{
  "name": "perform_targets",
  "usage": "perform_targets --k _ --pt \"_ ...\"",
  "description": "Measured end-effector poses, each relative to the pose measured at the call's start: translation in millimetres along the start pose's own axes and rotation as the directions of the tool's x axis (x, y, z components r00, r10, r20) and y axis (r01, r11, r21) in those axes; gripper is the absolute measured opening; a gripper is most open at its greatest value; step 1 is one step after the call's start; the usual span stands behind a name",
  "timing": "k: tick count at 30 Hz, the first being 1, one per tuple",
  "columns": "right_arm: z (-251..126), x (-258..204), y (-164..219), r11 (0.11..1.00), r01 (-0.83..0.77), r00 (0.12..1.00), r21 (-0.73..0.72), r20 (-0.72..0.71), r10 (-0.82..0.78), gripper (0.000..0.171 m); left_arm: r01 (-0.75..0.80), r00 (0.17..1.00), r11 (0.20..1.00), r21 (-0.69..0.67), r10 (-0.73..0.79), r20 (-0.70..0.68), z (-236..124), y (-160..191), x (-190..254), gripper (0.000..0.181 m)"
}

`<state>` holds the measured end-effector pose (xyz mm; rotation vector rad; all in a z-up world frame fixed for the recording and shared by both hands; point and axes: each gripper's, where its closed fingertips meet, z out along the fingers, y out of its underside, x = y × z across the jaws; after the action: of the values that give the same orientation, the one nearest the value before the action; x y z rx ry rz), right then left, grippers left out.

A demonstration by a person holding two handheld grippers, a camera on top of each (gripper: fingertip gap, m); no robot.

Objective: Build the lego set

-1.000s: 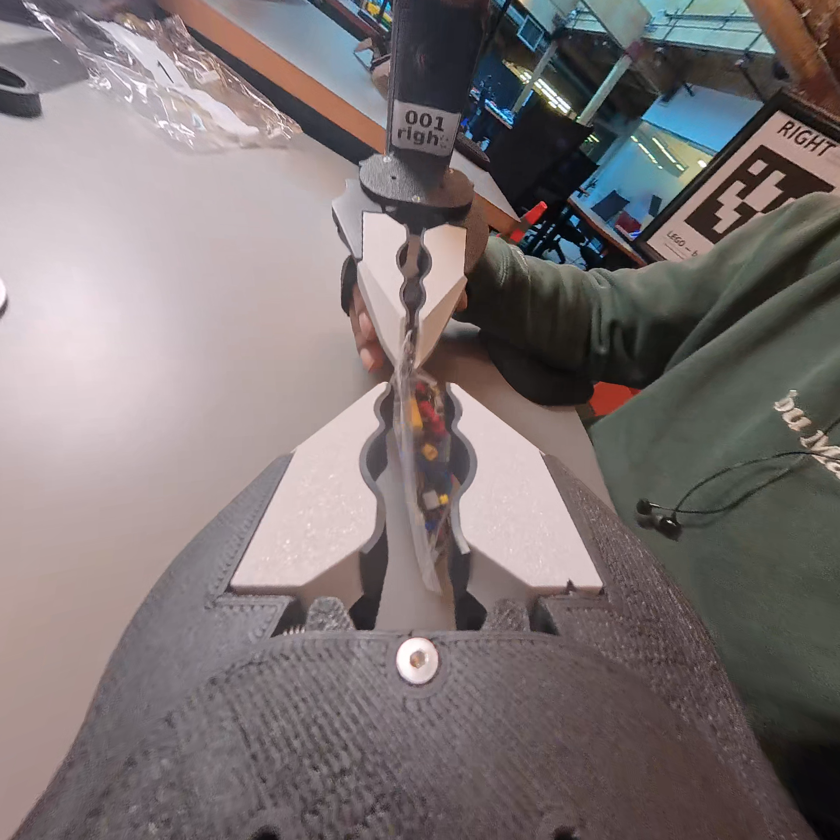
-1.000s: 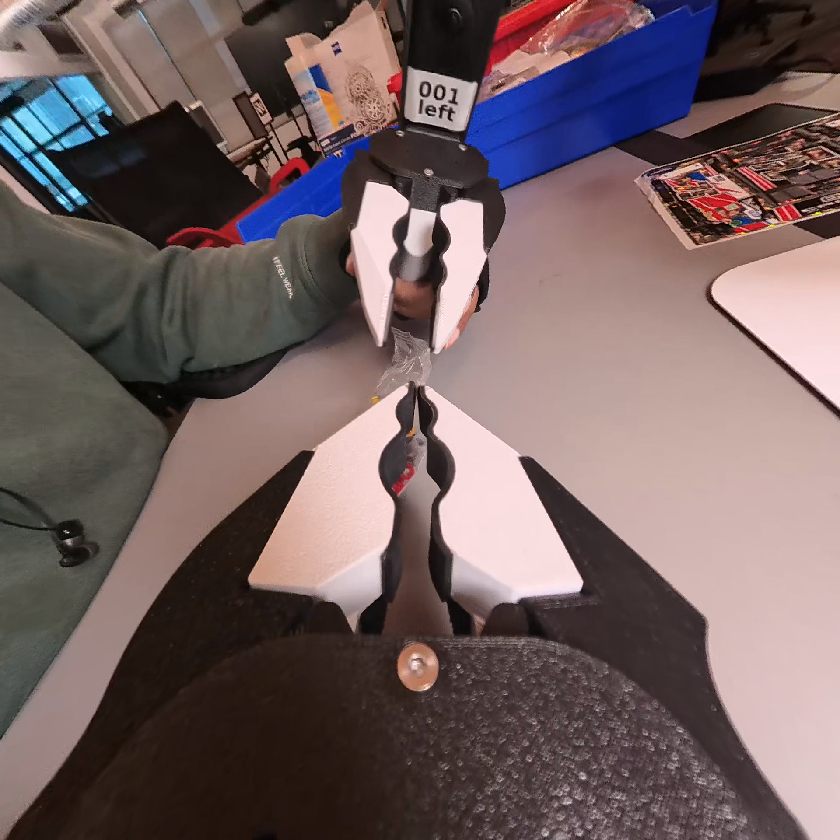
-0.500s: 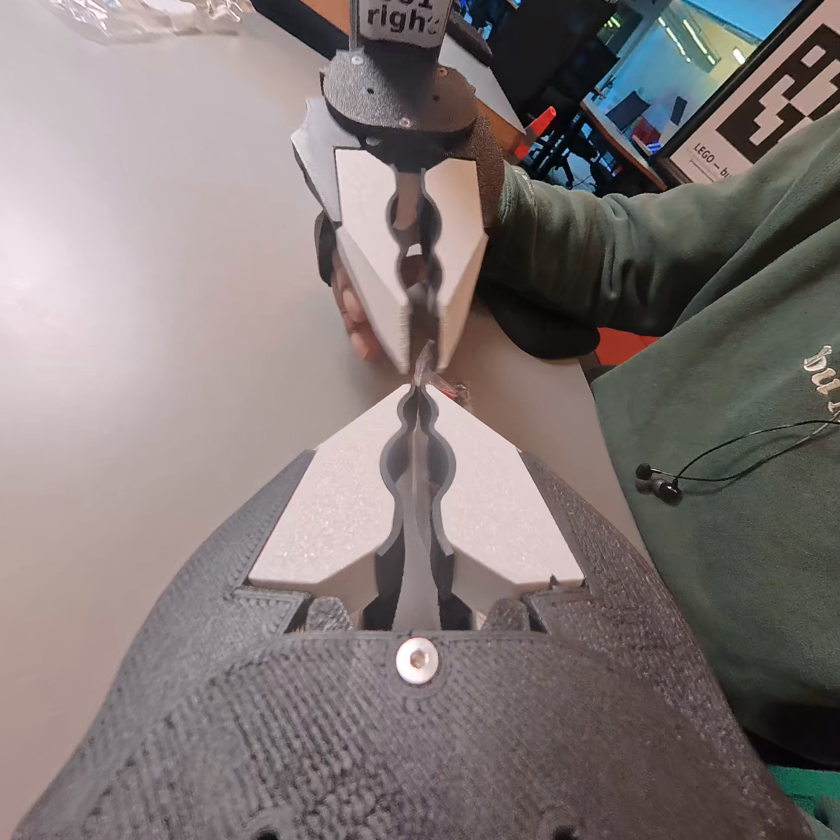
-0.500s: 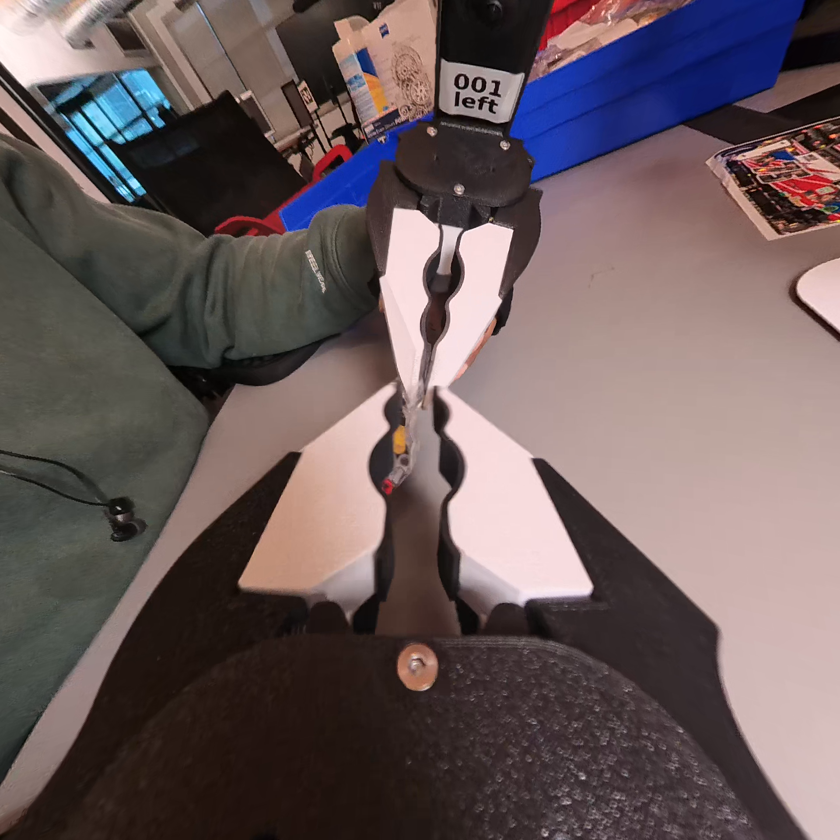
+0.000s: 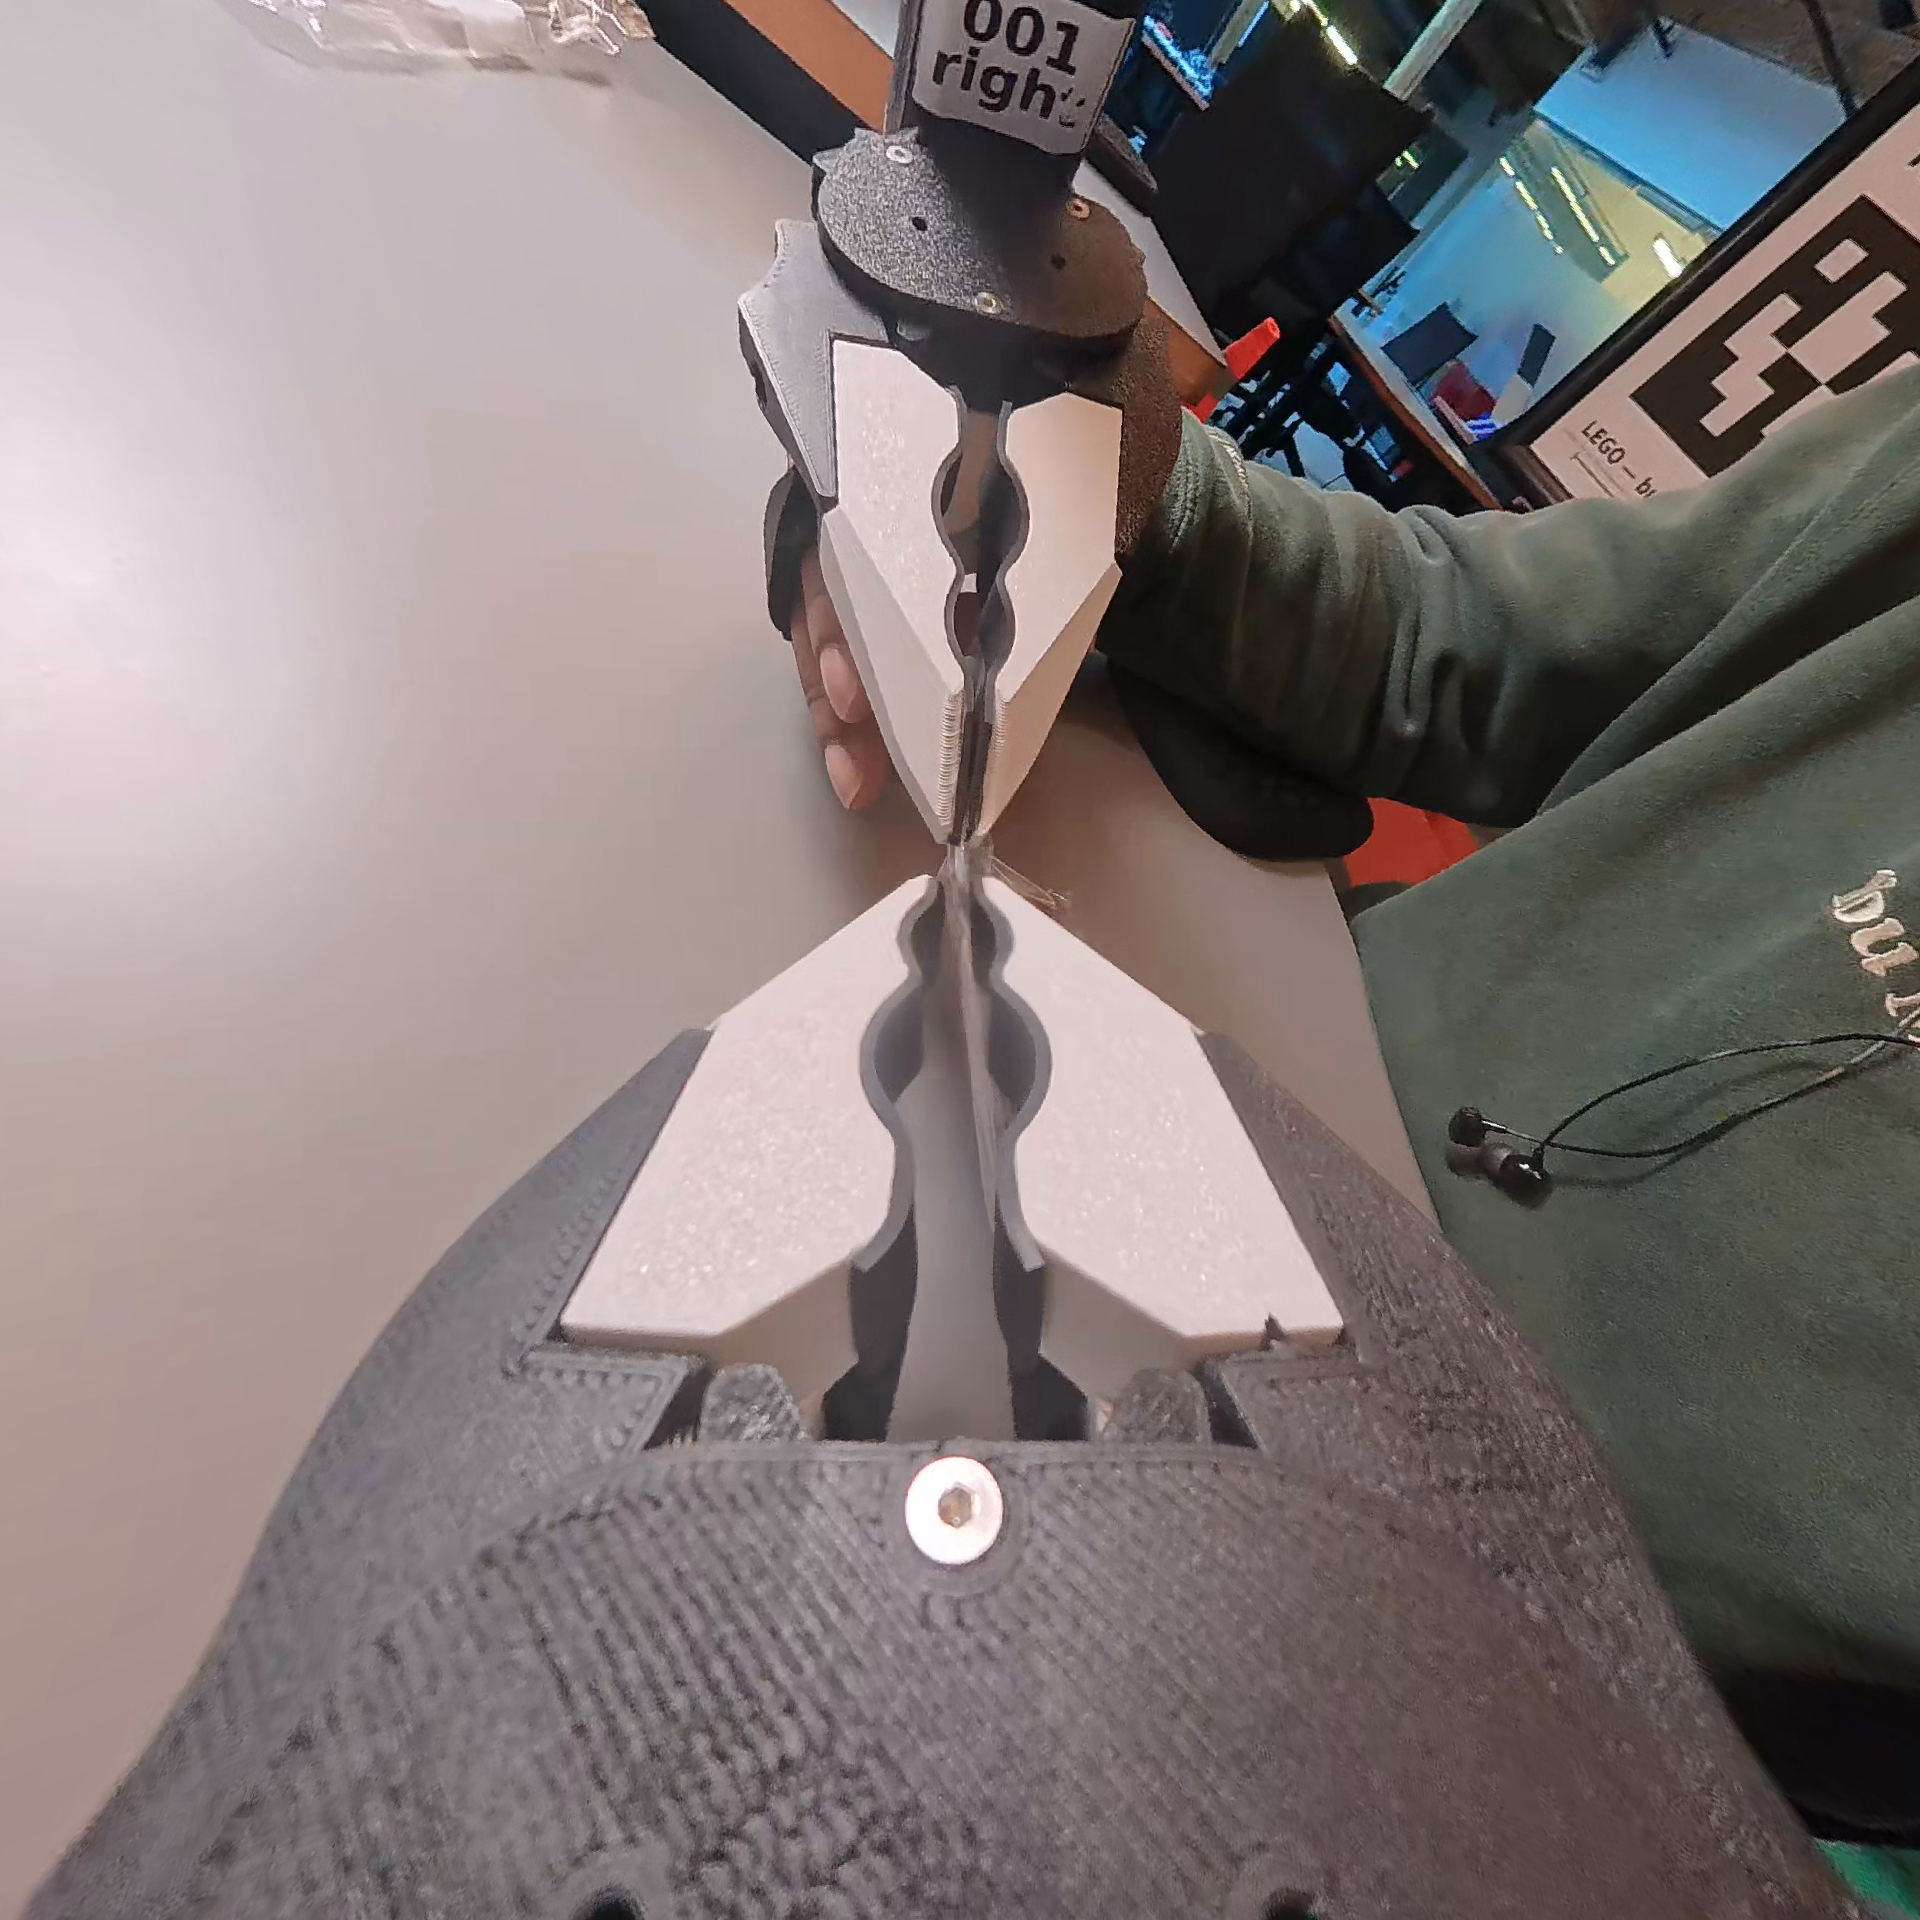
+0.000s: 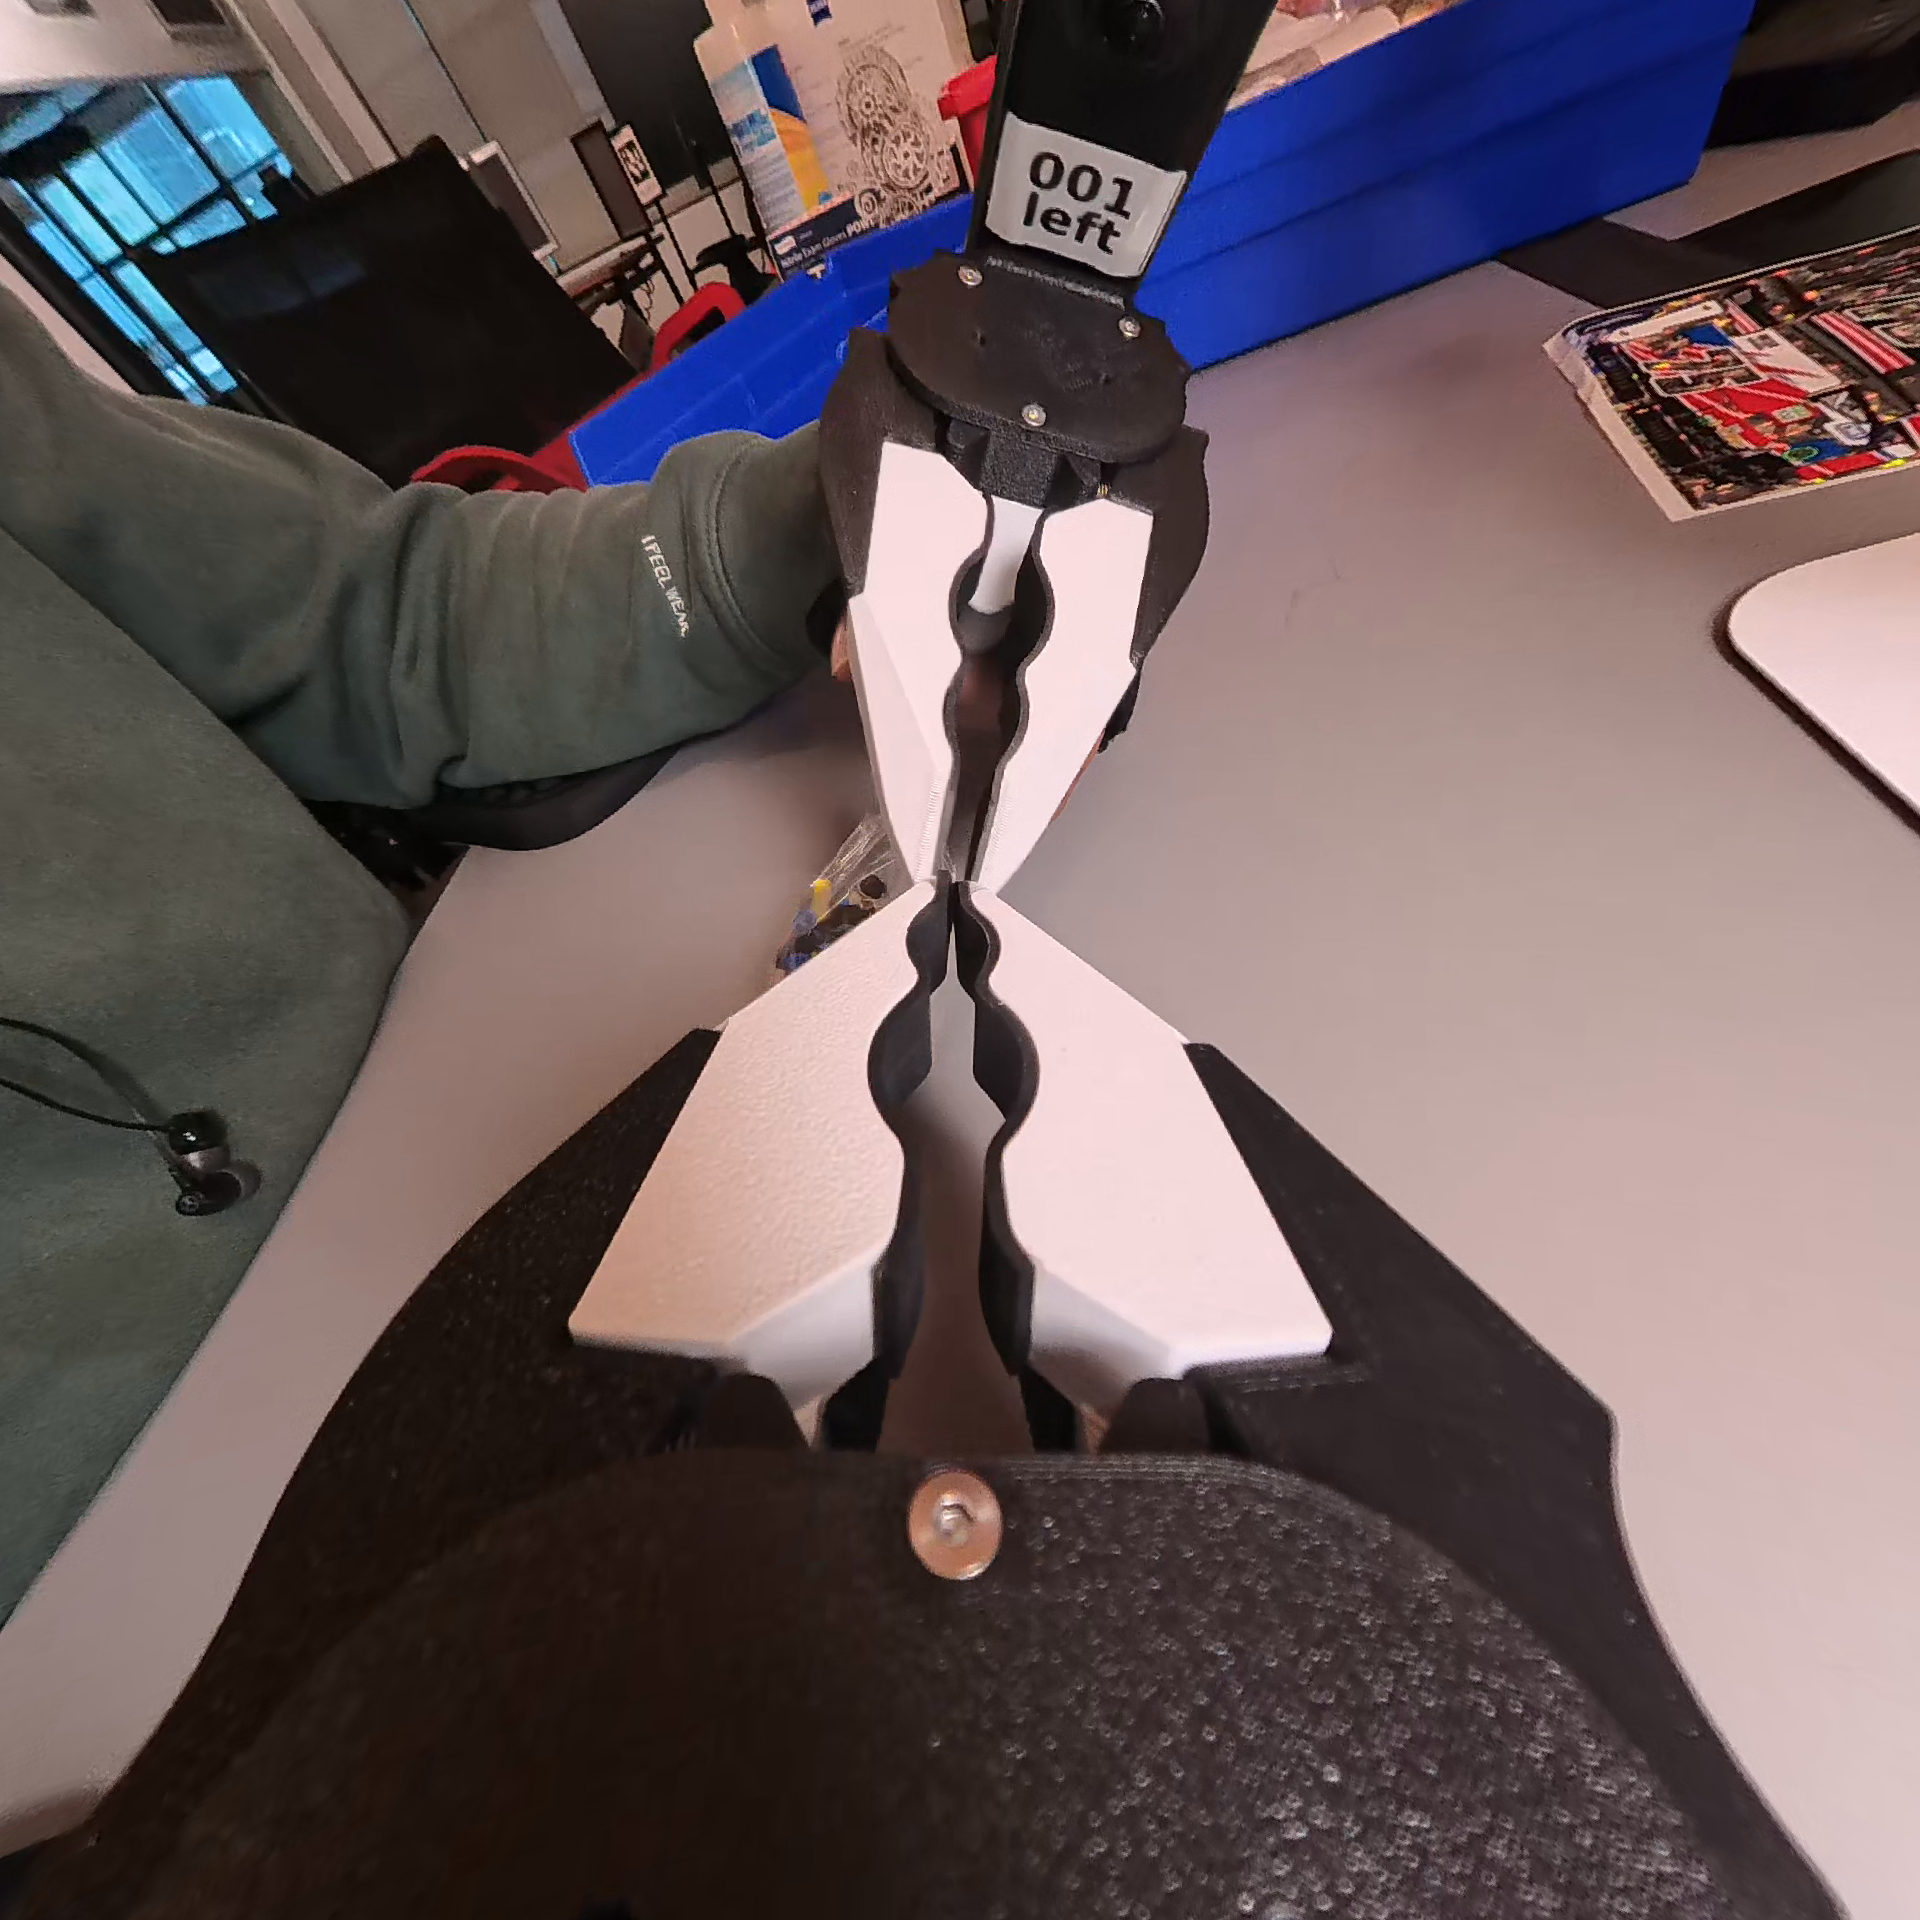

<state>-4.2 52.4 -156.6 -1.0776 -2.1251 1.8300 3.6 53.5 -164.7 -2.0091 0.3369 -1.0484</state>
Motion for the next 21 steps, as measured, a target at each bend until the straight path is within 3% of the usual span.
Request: perform_targets --k 13,21 --pt "3 -6 10 0.99 0.098 0.995 -0.1 -0.011 -0.099 0.0 0.022 1.0 0.997 -0.07 -0.023 -0.016 8 9 4 0.0" --pt "0 3 7 0.982 0.164 0.983 -0.09 -0.074 -0.171 0.0 0.025 0.999 1.0 -0.001 -0.025 0.028 6 0 -6 0.0"
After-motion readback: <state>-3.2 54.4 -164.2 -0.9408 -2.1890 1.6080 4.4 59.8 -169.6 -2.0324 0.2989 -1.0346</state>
